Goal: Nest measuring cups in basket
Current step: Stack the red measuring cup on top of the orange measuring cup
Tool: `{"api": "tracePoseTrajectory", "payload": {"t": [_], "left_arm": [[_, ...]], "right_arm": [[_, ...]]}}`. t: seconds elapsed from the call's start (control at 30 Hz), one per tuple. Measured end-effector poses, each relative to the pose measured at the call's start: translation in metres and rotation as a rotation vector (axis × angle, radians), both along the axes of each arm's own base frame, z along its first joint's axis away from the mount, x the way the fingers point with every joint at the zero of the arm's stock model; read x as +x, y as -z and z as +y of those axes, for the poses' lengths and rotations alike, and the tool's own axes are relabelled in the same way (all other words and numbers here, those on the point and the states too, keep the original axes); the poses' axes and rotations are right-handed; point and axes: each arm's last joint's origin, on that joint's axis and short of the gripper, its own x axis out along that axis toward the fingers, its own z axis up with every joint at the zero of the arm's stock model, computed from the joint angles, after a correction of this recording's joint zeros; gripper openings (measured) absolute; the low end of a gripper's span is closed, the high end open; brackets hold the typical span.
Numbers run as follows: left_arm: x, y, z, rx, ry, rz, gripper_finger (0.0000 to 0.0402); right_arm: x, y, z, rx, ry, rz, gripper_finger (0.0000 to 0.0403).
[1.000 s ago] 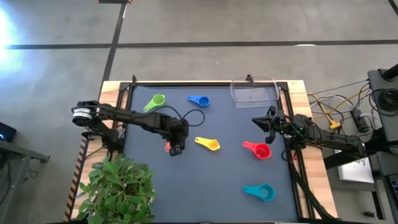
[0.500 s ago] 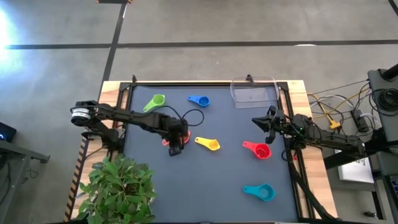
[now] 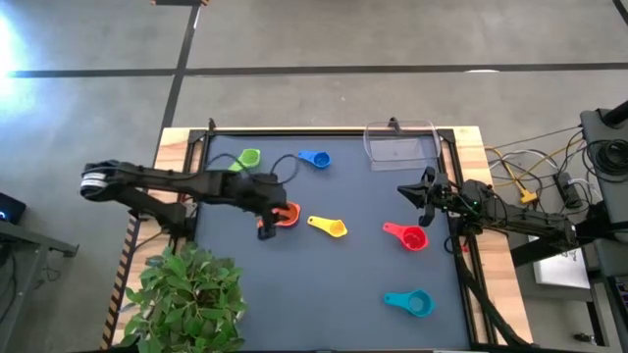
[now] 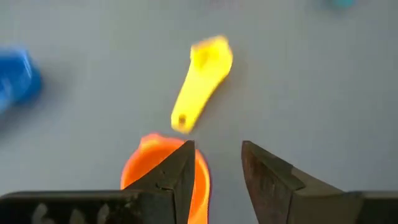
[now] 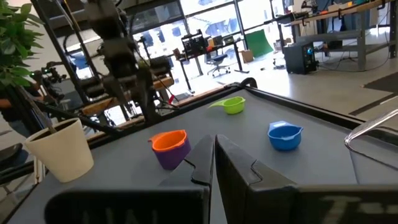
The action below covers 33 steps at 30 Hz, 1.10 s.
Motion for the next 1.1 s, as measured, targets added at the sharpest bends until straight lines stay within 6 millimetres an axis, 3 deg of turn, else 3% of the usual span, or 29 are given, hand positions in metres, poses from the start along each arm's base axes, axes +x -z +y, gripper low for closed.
{"api": "tracePoseTrajectory", "payload": {"t": [0.27, 0.47, 0.83, 1.1], "left_arm": [[-0.023, -0.008, -0.001, 0.075, 0.046, -0.375, 0.0114], [-0.03, 0.004, 0.0, 0.065, 0.03, -0.478, 0.0114], [-0.024, -0.002, 0.021, 0.138, -0.014, -0.665, 0.0113], [-0.002, 0.001, 0.027, 0.169, -0.029, -0.809, 0.0094]], "right_arm": [[0.0, 0.0, 0.0, 0.0, 0.0, 0.0, 0.0009], [0.0, 0.0, 0.0, 0.0, 0.0, -0.001, 0.0009], [0.0, 0.0, 0.0, 0.0, 0.0, 0.0, 0.0009], [0.0, 0.0, 0.0, -0.09, 0.002, 0.021, 0.0009]]}}
